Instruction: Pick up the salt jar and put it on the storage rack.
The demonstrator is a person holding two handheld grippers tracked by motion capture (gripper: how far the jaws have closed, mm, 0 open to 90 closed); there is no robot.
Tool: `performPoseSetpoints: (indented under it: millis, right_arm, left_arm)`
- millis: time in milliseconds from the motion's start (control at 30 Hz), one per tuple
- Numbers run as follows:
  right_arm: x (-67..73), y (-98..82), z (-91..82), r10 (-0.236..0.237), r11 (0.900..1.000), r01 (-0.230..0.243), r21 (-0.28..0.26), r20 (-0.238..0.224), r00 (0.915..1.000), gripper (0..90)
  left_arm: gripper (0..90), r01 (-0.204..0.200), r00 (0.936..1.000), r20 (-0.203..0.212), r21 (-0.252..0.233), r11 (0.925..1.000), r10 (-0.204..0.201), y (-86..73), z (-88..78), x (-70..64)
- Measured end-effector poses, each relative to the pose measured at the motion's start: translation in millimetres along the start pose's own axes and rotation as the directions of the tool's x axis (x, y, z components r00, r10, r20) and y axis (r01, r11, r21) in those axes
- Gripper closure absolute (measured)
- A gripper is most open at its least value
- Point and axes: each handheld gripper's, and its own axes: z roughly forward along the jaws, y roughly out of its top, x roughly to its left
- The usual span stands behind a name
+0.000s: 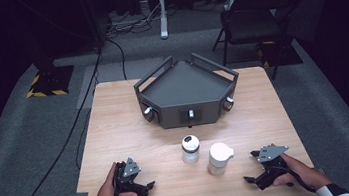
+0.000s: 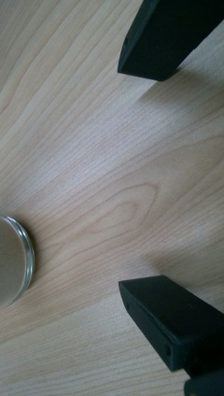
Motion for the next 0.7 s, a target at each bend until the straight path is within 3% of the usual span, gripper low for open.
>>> performPoseSetpoints:
  millis: [600,700]
  right_arm:
    - [-0.7,-0.2,-0.3,-0.003,1.000,0.003,0.000,-0.003,1.0000,0.0]
    - [-0.8,-0.2,-0.3,-0.004,1.000,0.004,0.000,-0.003,1.0000,0.0]
  left_arm:
    - [1.6,0.004,1.0000,-0.006,-0.006,1.0000,-0.004,1.6,0.5,-0.8]
    - [1.7,0.012,0.9999,-0.002,-0.046,0.9989,-0.012,2.6,-1.3,-1.3]
